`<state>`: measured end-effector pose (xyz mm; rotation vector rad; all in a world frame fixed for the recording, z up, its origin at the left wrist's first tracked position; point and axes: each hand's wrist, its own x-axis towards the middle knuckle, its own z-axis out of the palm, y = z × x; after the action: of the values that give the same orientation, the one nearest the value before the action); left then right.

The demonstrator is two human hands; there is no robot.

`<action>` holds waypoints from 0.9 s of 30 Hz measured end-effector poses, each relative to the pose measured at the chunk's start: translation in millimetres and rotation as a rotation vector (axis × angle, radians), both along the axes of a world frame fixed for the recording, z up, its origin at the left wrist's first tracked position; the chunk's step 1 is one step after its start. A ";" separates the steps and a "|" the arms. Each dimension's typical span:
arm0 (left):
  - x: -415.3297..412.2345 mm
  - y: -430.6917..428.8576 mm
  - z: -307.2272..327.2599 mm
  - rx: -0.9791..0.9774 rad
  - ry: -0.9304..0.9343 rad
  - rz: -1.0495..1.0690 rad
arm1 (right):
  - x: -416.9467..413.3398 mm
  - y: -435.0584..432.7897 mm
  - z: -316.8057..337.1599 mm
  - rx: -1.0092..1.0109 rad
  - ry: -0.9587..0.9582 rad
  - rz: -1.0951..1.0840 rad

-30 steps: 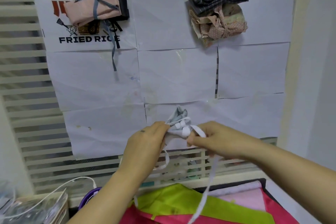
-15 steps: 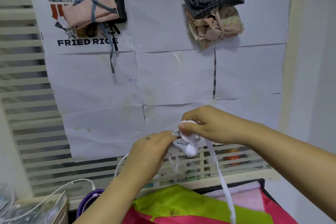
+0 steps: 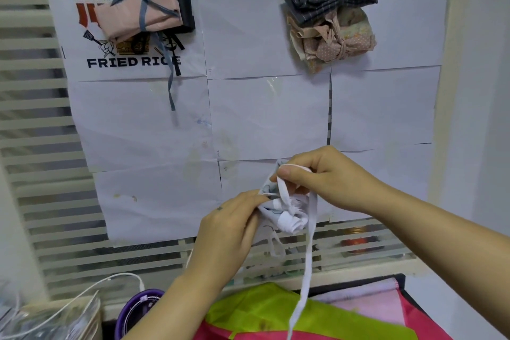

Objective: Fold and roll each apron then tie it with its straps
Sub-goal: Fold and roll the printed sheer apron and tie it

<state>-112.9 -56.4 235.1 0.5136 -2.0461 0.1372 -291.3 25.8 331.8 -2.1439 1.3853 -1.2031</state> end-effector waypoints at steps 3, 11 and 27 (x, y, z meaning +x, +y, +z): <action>-0.8 3.1 1.4 0.051 0.083 -0.015 | 1.7 -3.1 -3.4 -0.048 -0.043 -0.043; -4.0 7.6 7.6 -0.086 0.047 -0.049 | 6.3 -12.3 -7.3 -0.031 -0.015 -0.161; 14.8 -2.0 21.5 1.112 0.407 -0.389 | -36.3 -20.2 -37.2 0.555 -0.185 0.034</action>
<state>-98.1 -58.3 256.6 0.7018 -1.6214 -1.2874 -327.6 5.6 294.6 -1.6232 1.3905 -0.8476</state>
